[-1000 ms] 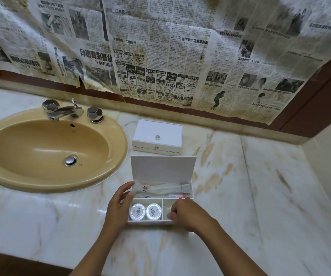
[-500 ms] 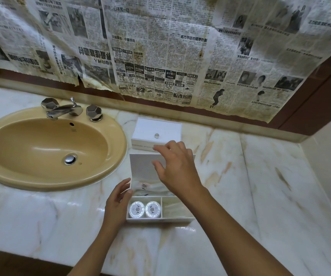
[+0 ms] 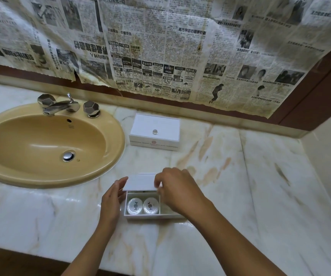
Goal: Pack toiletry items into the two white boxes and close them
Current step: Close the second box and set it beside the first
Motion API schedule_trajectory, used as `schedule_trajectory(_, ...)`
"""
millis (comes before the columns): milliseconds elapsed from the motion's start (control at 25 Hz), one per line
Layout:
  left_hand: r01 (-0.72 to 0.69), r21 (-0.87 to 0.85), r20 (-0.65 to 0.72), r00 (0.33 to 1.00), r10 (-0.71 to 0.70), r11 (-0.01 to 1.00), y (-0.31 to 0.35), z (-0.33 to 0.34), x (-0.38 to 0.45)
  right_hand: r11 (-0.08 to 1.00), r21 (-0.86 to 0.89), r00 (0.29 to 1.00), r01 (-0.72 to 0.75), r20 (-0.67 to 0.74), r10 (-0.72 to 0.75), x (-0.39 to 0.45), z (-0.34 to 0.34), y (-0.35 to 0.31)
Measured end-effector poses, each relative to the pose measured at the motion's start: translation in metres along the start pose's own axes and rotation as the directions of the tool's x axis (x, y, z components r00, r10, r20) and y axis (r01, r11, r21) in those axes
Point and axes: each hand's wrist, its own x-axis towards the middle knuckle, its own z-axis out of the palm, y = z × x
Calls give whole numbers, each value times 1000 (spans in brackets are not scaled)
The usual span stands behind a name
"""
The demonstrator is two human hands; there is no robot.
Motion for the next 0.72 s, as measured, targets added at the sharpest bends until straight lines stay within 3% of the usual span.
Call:
schedule_trajectory(160, -39, 47, -20, 999, 40, 998, 3, 5, -4, 999, 24, 985, -36, 171, 31, -8, 32, 4)
schedule_trajectory(360, -64, 127, -55, 996, 72, 990, -7, 3, -1, 993, 108, 976, -52, 215, 27, -9, 56, 15)
schedule_trajectory(440, -77, 143, -41, 996, 84, 987, -5, 4, -5, 987, 149, 994, -62, 102, 47, -9, 58, 22)
schedule_trajectory(520, -83, 139, -31, 996, 88, 987, -1, 6, -10, 964, 230, 974, -130, -154, 168, -8, 61, 30)
schedule_trajectory(600, -80, 125, -9, 997, 82, 989, -1, 7, -15, 857, 442, 874, -263, -266, 406, -11, 66, 41)
schedule_trajectory(720, -74, 129, -3, 997, 75, 989, -3, 10, -19, 554, 713, 773, -431, -25, 634, -21, 80, 58)
